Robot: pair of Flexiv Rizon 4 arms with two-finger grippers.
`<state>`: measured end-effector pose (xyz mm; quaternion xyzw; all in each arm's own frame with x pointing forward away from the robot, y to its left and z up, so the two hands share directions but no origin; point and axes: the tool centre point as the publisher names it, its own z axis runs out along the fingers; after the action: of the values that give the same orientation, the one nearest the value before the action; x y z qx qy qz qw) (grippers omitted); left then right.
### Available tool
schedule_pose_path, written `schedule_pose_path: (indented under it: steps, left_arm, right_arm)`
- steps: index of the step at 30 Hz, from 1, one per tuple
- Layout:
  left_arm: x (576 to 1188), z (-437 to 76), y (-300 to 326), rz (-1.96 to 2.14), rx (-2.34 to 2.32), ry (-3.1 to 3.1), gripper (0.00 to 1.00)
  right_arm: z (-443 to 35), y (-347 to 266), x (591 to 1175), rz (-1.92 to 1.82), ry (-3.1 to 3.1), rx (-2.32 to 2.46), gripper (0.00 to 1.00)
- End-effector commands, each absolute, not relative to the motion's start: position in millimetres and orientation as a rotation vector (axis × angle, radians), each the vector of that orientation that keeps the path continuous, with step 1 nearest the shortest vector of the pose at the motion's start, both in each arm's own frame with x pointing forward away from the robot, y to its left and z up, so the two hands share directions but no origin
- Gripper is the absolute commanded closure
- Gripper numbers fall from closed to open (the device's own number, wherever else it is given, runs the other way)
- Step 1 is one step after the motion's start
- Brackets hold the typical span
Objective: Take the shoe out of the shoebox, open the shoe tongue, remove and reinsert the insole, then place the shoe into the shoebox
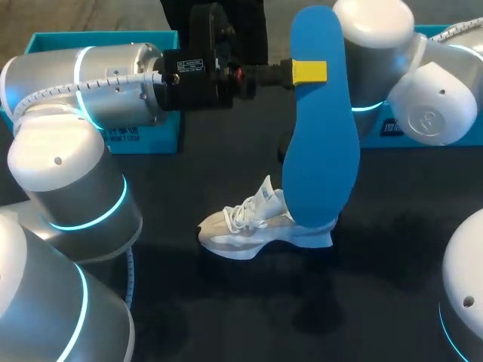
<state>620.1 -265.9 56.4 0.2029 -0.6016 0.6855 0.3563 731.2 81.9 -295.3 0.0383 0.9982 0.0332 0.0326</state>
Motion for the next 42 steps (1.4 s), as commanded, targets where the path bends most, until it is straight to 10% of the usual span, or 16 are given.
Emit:
schedule_pose_path:
  steps: [1,42]
  left_arm:
    - [619,55,-266,1.773,0.526,-1.553,1.00]
    - [619,55,-266,1.773,0.526,-1.553,1.00]
  right_arm:
    - [-297,83,731,0.098,3.070,0.120,0.00]
    - [-385,122,787,0.042,3.090,0.151,0.00]
